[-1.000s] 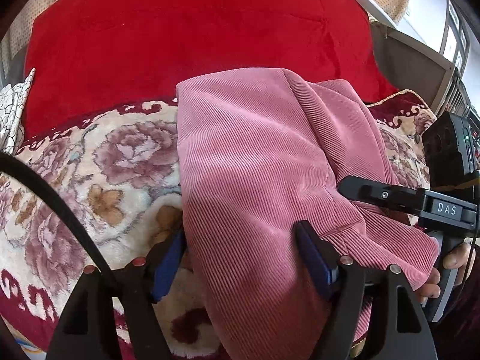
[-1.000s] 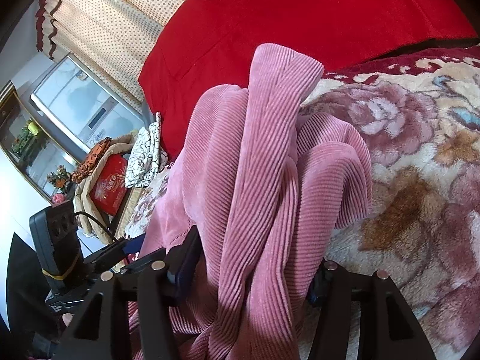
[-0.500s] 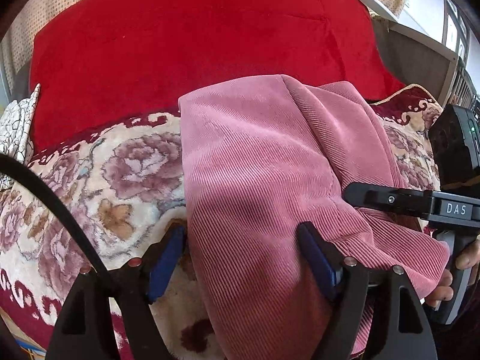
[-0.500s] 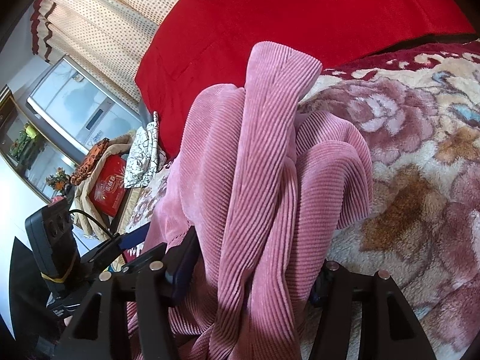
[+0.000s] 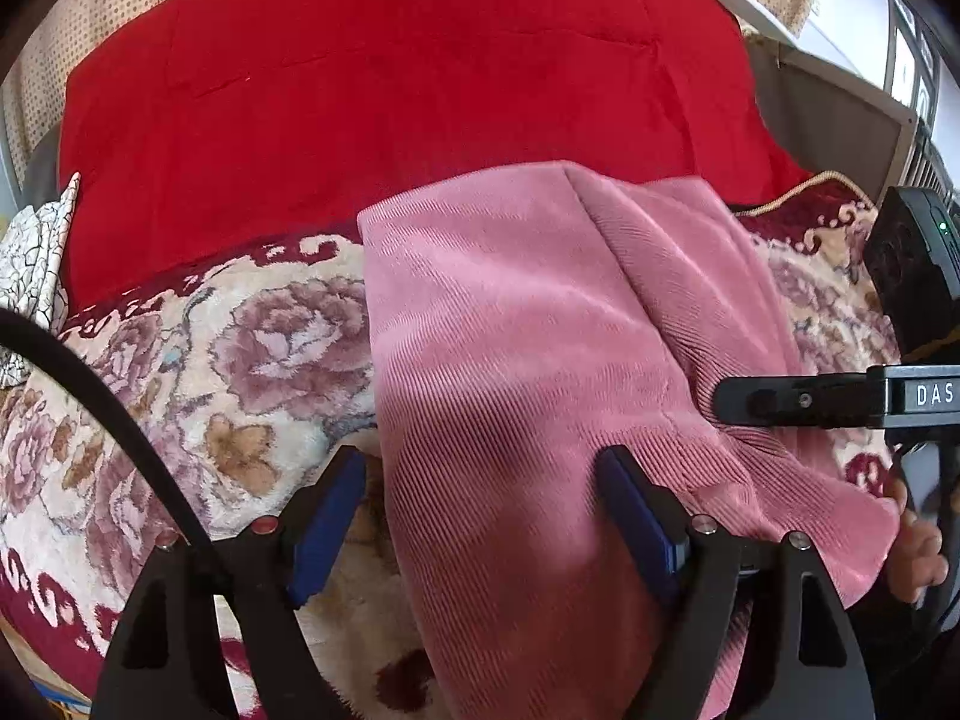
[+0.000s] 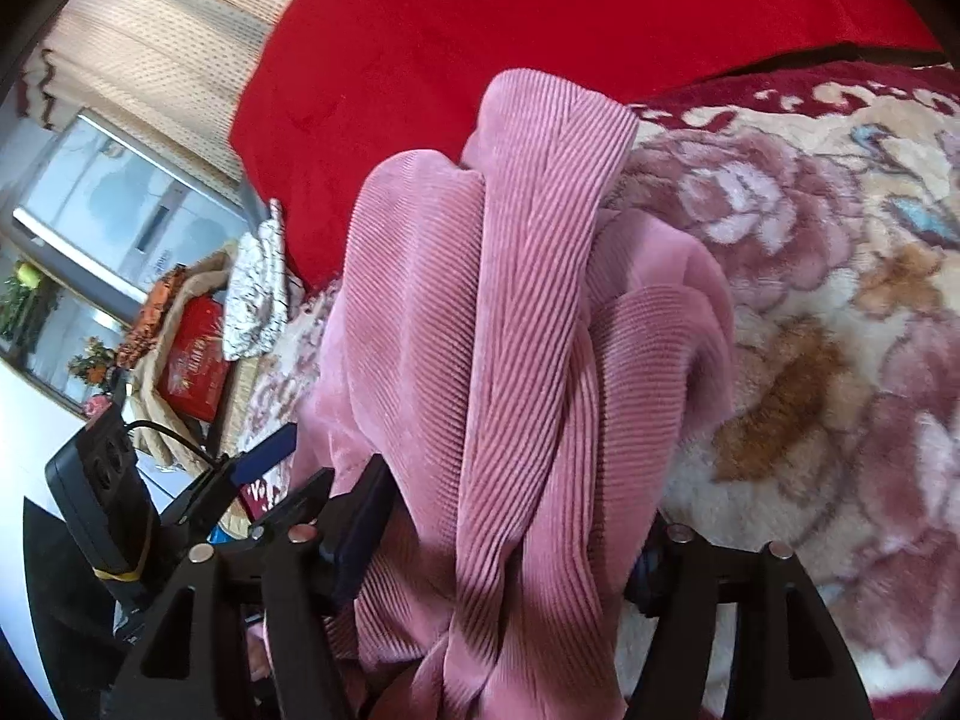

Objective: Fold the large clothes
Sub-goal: 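Lower the jacket bundle onto the blanket and open both tools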

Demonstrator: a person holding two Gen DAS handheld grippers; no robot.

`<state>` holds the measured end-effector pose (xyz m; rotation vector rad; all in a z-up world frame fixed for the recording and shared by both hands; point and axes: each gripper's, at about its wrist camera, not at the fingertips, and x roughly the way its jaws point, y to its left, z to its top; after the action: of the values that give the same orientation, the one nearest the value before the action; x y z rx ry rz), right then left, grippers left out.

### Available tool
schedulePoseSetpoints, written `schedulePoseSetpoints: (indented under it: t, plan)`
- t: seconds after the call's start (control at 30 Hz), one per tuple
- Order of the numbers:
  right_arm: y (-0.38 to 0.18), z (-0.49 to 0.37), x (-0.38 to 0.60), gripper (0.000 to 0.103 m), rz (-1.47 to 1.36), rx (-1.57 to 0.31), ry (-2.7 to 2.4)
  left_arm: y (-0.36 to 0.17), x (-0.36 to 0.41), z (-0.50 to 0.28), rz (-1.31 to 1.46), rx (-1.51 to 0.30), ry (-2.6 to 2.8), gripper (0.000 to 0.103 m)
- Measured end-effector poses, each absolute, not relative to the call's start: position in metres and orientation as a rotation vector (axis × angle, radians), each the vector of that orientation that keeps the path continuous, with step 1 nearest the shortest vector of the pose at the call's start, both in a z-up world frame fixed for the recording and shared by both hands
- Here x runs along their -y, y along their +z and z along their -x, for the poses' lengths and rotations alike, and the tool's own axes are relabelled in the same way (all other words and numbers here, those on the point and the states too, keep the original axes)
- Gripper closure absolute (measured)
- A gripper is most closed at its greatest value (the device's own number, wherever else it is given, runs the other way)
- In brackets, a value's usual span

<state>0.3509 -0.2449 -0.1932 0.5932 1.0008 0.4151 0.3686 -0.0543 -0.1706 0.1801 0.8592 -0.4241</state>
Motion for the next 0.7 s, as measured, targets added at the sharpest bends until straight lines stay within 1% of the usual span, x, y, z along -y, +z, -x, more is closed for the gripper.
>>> schedulePoseSetpoints:
  t: [0.07, 0.2, 0.33, 0.4, 0.47, 0.53, 0.6, 0.63, 0.67, 0.7]
  plan:
    - [-0.178, -0.349, 0.249, 0.031, -0.552, -1.002, 0.369, -0.158, 0.045, -0.369, -0.150, -0.815, -0.410, 0.021]
    - [-0.133, -0.344, 0.262, 0.031, -0.479, -0.889, 0.306, -0.135, 0.022, -0.372, -0.034, -0.727, -0.369, 0.021]
    - [-0.098, -0.354, 0.259, 0.032, -0.468, -0.770, 0.334, -0.140, 0.025, -0.383, -0.038, -0.750, -0.316, 0.021]
    - [-0.096, -0.364, 0.250, 0.042, -0.475, -0.762, 0.367, -0.153, 0.041, -0.389, -0.099, -0.802, -0.316, 0.021]
    - [-0.104, -0.383, 0.237, 0.044, -0.463, -0.789, 0.375, -0.167, 0.055, -0.393, -0.166, -0.852, -0.296, 0.021]
    - [-0.120, -0.397, 0.231, 0.048, -0.454, -0.835, 0.347, -0.174, 0.060, -0.391, -0.201, -0.863, -0.282, 0.021]
    - [-0.151, -0.419, 0.228, 0.061, -0.454, -0.934, 0.285, -0.175, 0.061, -0.391, -0.209, -0.860, -0.289, 0.022]
    - [-0.170, -0.428, 0.228, 0.065, -0.458, -0.981, 0.256, -0.177, 0.061, -0.392, -0.200, -0.867, -0.297, 0.023]
    - [-0.175, -0.430, 0.228, 0.070, -0.459, -0.963, 0.256, -0.180, 0.061, -0.394, -0.193, -0.882, -0.300, 0.022]
    - [-0.175, -0.430, 0.226, 0.070, -0.425, -0.926, 0.263, -0.184, 0.060, -0.396, -0.187, -0.896, -0.305, 0.022]
